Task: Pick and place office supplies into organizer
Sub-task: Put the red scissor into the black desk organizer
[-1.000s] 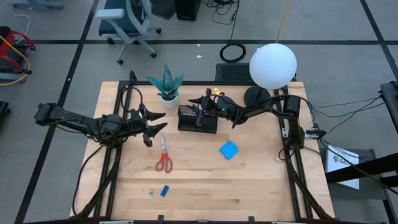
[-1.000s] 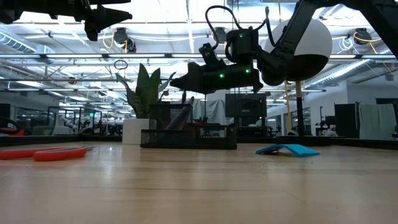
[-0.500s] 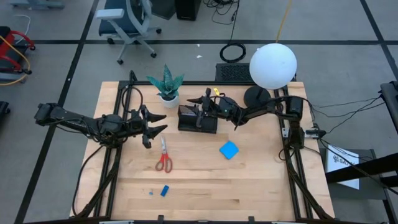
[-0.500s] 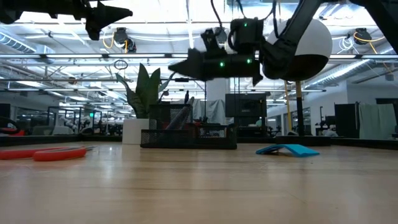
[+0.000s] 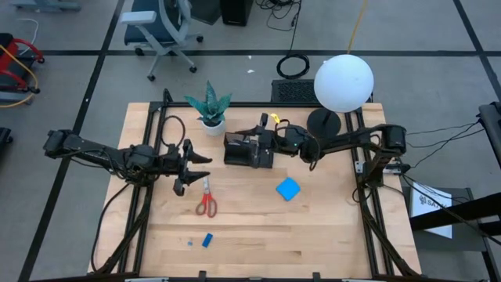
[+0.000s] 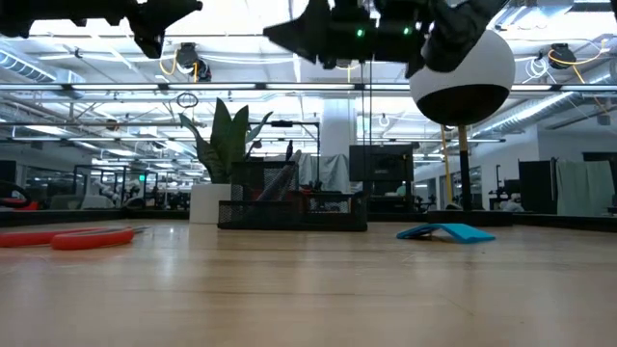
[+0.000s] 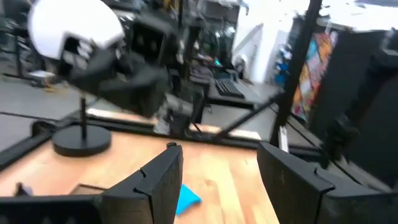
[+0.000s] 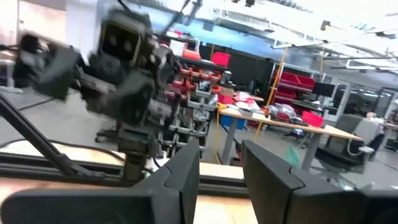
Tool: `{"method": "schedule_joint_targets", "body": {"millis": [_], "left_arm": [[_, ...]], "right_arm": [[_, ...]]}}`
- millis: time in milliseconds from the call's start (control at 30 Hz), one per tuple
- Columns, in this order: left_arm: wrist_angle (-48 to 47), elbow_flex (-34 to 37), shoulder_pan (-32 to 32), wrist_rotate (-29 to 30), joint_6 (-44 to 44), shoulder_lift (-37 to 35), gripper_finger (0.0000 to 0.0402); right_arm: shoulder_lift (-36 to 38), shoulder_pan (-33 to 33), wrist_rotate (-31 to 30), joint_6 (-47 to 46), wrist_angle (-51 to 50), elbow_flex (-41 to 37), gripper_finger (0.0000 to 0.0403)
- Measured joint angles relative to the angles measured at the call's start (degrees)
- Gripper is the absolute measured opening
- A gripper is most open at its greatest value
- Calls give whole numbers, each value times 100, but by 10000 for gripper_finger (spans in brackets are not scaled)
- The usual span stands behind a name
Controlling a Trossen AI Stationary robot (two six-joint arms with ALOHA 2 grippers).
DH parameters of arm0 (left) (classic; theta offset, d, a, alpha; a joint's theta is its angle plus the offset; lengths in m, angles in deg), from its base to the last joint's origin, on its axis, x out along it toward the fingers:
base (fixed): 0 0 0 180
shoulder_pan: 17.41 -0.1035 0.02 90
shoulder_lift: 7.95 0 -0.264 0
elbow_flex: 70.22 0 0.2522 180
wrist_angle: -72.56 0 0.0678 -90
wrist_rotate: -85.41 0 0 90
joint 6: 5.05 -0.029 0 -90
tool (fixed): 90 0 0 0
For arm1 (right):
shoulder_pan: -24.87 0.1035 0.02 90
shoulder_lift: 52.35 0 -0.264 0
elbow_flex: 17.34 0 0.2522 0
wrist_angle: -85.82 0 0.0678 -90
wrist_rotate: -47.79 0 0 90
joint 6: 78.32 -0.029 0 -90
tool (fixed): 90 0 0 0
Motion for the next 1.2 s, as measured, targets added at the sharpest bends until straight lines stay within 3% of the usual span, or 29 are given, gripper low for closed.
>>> {"method": "schedule_joint_targets", "body": {"millis": [400,700,1200], "left_arm": [[-3063,-735,145,-145,399,-2,214],[-3511,-733,779,-127,453,204,214],[-4285,-731,1565,8,825,1697,214]], "right_arm": [[594,88,1,-1,-975,0,110],[603,88,1,32,-1156,0,109],[603,88,1,105,-1300,0,106]]}}
